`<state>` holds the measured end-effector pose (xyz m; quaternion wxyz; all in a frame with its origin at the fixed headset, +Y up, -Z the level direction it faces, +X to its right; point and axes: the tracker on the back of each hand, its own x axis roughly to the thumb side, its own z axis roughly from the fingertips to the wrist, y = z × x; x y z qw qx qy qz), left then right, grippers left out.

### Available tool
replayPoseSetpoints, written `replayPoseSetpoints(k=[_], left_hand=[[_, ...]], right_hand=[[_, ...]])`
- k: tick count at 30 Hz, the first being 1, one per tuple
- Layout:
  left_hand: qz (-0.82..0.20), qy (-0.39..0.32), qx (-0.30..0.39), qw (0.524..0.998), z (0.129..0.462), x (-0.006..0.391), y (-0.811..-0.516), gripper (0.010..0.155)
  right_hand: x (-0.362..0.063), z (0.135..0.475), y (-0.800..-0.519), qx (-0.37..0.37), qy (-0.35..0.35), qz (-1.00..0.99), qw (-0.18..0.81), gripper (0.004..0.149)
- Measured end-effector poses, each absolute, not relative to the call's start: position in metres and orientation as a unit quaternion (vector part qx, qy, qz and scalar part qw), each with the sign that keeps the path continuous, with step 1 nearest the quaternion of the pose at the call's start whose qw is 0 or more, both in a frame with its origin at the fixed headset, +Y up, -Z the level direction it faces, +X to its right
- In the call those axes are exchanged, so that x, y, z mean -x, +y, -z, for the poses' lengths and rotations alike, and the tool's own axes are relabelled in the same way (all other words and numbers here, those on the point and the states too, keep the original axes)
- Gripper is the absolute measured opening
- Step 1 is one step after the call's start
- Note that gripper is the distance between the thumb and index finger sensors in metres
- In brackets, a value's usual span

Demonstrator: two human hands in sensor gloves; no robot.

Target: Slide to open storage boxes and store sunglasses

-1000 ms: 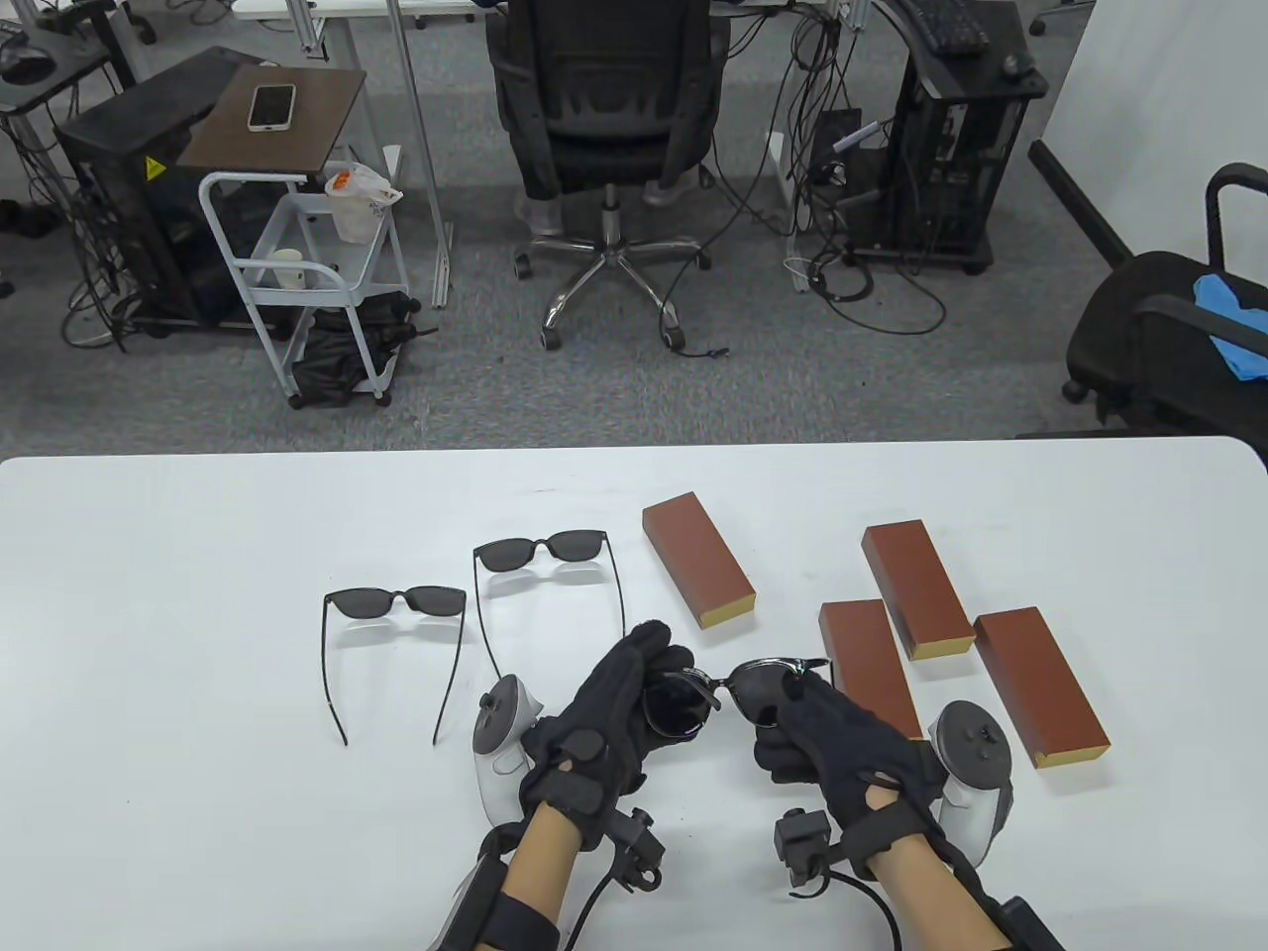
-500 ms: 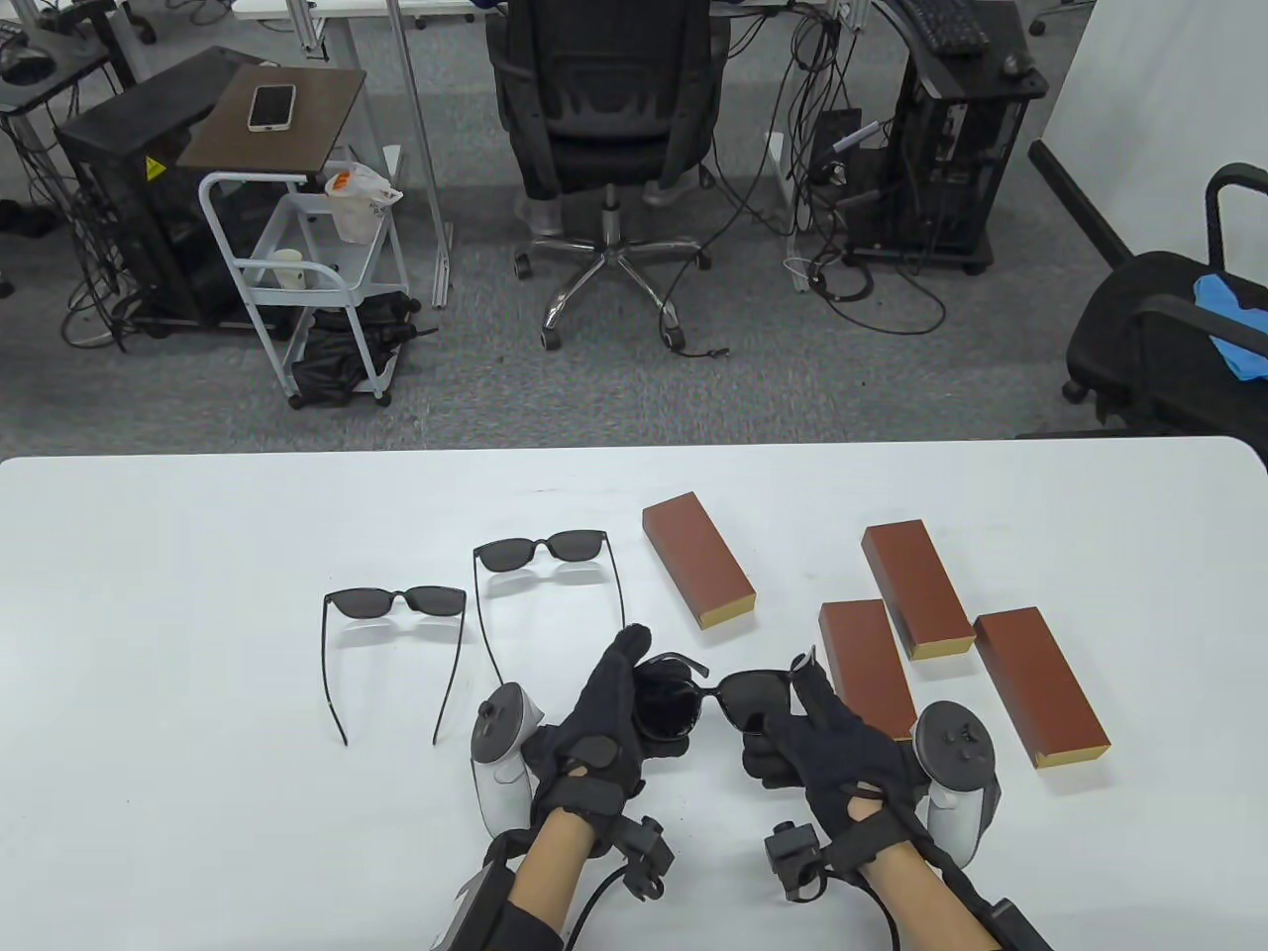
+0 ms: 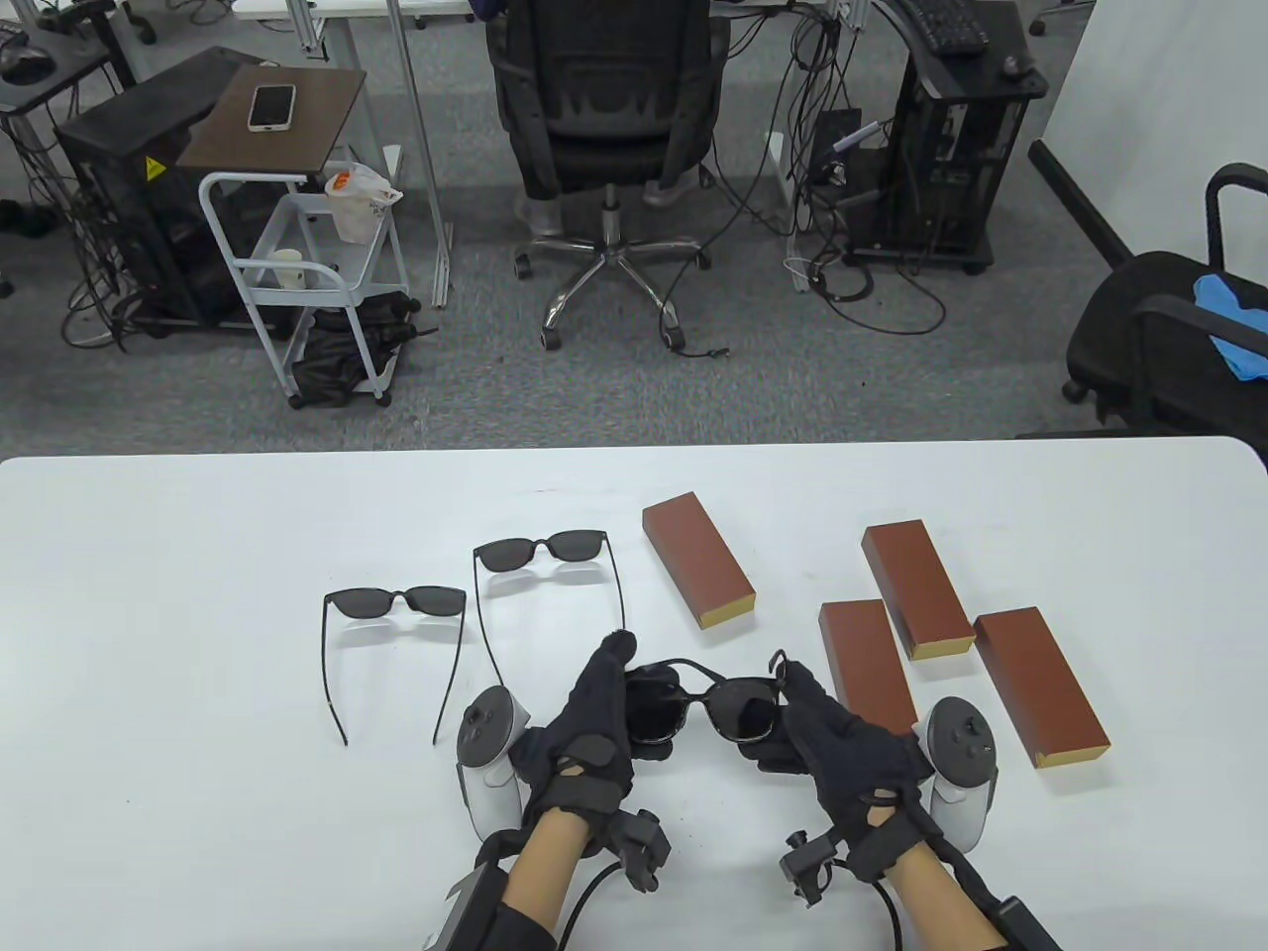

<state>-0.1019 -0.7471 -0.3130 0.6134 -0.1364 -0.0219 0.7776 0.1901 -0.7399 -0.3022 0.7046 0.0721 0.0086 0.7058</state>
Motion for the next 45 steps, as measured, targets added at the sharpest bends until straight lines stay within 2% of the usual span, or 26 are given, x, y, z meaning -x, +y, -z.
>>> replayPoseSetpoints(k=[5,12,24,30,36,45], left_hand=[[-0.752,-0.013,0.122,0.647,0.313,0.102,-0.744,0.065],[-0.734,-0.006,0.110,0.670,0.314,0.103,-0.745,0.062],[-0.727,-0.003,0.091,0.681,0.313,0.102,-0.746,0.059],[-0.736,-0.036,0.112,0.666,0.313,0.097,-0.747,0.065],[-0.778,-0.085,0.162,0.601,0.311,0.088,-0.748,0.077],[-0.782,-0.129,0.197,0.577,0.310,0.083,-0.747,0.087]], right_hand=[[-0.195,0.301,-0.742,-0.039,-0.012,-0.711,0.702,0.059],[-0.197,0.301,-0.742,-0.021,-0.015,-0.708,0.705,0.054],[-0.199,0.300,-0.743,-0.005,-0.009,-0.713,0.701,0.050],[-0.201,0.300,-0.744,0.009,-0.006,-0.708,0.706,0.050],[-0.205,0.300,-0.742,0.022,-0.014,-0.712,0.702,0.050],[-0.210,0.299,-0.740,0.044,-0.029,-0.737,0.674,0.047]])
